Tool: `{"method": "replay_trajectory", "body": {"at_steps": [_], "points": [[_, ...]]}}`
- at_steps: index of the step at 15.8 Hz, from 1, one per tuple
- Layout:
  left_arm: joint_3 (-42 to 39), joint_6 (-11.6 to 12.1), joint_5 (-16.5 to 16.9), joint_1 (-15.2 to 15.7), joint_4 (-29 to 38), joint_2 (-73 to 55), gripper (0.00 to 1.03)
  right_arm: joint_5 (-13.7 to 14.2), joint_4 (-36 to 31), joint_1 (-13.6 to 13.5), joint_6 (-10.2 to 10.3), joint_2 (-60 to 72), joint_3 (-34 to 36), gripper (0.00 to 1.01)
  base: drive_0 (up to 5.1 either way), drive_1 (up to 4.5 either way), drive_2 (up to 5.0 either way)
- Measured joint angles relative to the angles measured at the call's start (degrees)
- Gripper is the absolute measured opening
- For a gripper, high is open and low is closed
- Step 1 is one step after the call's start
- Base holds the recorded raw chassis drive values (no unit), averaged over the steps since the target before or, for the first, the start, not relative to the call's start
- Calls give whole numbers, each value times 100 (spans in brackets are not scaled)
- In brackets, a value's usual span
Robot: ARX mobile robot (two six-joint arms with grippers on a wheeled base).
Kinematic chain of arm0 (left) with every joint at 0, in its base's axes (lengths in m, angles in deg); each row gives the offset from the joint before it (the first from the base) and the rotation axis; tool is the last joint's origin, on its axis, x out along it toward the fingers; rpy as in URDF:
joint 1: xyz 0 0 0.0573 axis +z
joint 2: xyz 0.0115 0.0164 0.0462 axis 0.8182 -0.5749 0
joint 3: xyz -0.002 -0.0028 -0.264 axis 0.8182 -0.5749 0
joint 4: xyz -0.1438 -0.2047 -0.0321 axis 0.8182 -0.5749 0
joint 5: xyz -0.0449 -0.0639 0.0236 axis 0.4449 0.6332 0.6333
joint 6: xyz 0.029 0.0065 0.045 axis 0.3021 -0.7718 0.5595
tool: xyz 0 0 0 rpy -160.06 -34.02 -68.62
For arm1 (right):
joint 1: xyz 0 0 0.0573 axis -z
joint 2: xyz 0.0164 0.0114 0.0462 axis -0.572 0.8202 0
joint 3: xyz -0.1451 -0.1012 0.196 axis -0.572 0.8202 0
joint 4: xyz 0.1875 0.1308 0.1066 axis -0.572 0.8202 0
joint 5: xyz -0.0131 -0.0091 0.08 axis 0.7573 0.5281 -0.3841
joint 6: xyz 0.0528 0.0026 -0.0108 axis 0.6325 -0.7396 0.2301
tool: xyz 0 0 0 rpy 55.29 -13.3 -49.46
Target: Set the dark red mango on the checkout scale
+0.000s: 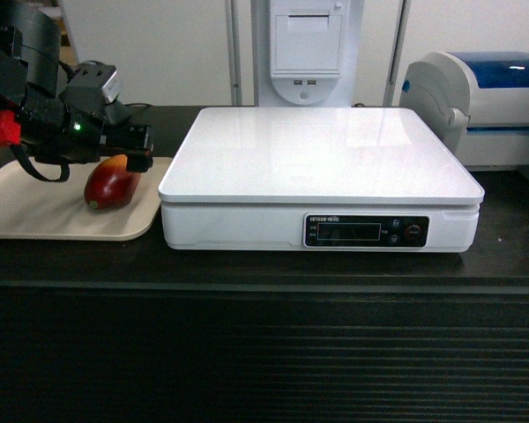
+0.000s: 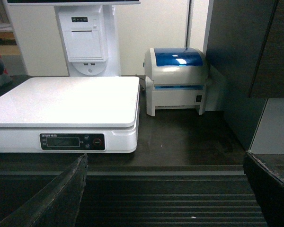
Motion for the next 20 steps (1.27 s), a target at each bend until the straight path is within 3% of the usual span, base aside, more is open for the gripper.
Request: {"method": "replay_trajectory", "body": {"at_steps": [11,14,18,20], "points": [[636,192,-52,188,-278,-684,98,0,-4,0,-2,0,0,98,0,0,0],[354,216,-13,190,-138,-610,62,0,-4,0,-2,0,0,98,0,0,0],[-79,225,-9,221,-94,11,60,2,-4,0,0,0,0,98,0,0,0],[-144,90,87,177,2,378,60,0,-4,0,0,0,0,98,0,0,0]]}}
